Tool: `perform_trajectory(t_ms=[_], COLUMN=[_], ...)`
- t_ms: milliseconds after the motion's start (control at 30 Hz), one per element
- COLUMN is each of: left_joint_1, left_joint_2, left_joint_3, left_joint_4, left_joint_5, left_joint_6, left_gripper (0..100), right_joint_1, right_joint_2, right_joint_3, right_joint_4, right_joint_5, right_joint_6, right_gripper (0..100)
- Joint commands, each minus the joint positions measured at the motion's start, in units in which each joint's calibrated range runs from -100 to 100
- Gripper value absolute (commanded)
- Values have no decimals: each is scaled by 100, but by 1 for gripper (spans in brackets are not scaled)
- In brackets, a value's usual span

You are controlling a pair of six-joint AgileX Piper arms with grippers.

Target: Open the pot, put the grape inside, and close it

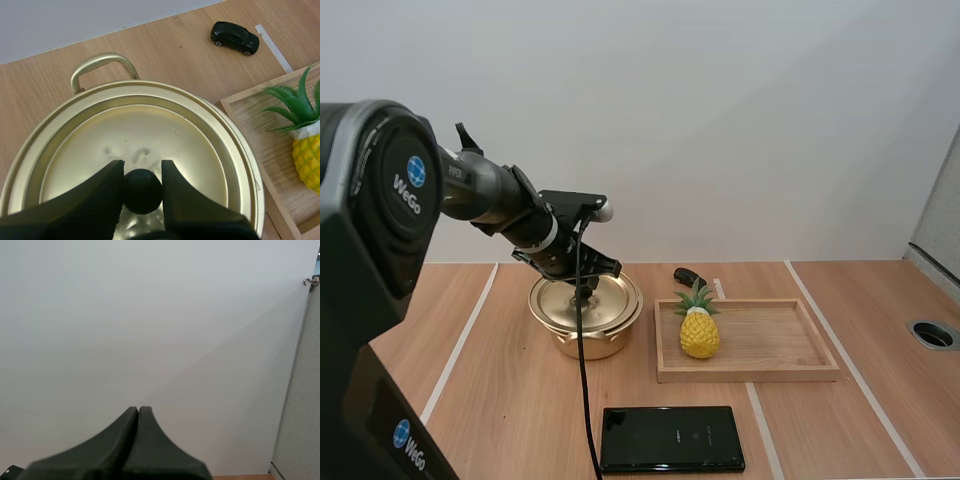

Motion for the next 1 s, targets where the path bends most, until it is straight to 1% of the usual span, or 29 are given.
perform_trajectory(t_ms=[0,100,567,733,900,967], left_joint_1=[-14,-14,-14,-14,-14,-14], left_joint_2=[105,80,80,80,80,80], left_joint_3=[134,134,134,134,134,134], left_joint_4=[-151,-302,-302,-137,-112,-112], left_joint_5=[36,98,397,346,400,400], left_joint_6=[59,167,200,200,148,124], left_gripper=[0,0,0,0,0,5], right_joint_1=[-21,-21,-21,-21,-21,-21], right_joint_2=[-57,-57,-57,-57,-57,-57], right_joint_3=[17,17,17,17,17,17], right_joint_4=[-37,-37,-37,-37,-37,-37], right_joint_5=[-33,-33,-36,-36,-36,-36], right_joint_6=[-26,-26,-26,-26,-26,-26], right_gripper=[0,0,0,0,0,0])
